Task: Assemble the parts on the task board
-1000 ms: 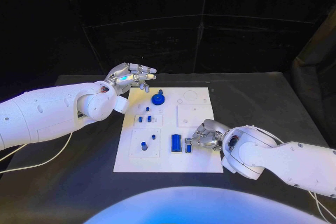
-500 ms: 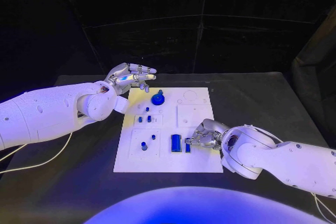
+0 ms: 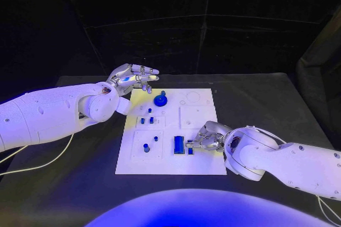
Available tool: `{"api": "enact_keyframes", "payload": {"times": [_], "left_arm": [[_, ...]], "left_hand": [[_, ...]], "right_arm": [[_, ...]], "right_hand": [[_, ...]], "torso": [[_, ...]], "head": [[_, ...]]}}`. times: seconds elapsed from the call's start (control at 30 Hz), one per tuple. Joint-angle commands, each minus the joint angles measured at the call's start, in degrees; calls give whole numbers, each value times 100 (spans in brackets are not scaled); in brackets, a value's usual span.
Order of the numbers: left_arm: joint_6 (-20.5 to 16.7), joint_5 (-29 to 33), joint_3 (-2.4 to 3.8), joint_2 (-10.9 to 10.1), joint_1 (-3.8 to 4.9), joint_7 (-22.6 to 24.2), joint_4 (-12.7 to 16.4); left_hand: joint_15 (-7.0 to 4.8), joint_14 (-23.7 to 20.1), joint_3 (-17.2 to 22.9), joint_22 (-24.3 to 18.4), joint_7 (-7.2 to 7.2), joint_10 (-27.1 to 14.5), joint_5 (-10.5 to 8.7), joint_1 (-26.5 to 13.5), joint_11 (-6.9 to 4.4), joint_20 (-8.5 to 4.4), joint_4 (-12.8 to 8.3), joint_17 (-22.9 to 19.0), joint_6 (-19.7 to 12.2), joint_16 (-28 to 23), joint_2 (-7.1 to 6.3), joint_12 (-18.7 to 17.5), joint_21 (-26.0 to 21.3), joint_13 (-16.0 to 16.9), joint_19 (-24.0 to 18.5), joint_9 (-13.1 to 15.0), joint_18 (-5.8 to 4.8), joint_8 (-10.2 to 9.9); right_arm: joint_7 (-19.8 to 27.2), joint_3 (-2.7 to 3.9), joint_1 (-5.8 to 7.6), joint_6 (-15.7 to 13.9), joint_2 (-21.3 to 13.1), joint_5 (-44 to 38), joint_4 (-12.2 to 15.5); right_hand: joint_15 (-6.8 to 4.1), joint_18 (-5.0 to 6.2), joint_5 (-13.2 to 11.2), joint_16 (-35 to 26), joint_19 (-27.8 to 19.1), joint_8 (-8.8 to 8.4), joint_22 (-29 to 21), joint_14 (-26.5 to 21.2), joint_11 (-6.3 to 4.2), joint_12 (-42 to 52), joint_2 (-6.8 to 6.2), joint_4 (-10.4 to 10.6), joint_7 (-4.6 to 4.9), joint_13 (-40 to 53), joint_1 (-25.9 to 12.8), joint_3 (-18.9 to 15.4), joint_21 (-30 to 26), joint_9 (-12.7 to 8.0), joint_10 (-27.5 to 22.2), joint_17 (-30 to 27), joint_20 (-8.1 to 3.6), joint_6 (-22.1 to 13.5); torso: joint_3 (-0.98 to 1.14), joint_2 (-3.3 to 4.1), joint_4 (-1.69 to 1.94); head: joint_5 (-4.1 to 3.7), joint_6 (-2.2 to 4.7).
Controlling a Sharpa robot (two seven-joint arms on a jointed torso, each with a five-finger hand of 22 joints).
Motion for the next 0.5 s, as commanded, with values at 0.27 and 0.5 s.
{"api": "enact_keyframes", "payload": {"times": [0.27,0.5], "left_arm": [[81,22,5,6,10,-7,2],[87,22,5,18,10,-13,-5]], "left_hand": [[3,-41,-38,-7,10,-36,-13,-7,12,11,8,-7,-41,-26,50,39,-38,-10,-41,-7,79,33],[4,-42,-41,-8,12,-38,-13,-12,13,13,12,-10,-43,-26,54,41,-39,-10,-42,-7,79,33]], "right_arm": [[140,2,6,-216,-59,-323,-23],[155,2,6,-158,67,-351,-182]], "right_hand": [[-6,-43,319,-22,-2,-20,6,258,-9,-13,197,-224,13,4,375,-18,-13,39,-41,-3,11,-33],[-9,-48,230,-22,8,-12,32,260,-14,10,288,-309,9,24,500,6,-2,52,-22,0,8,-10]], "torso": [[3,-6,-5],[6,5,5]], "head": [[-9,2],[-18,2]]}}
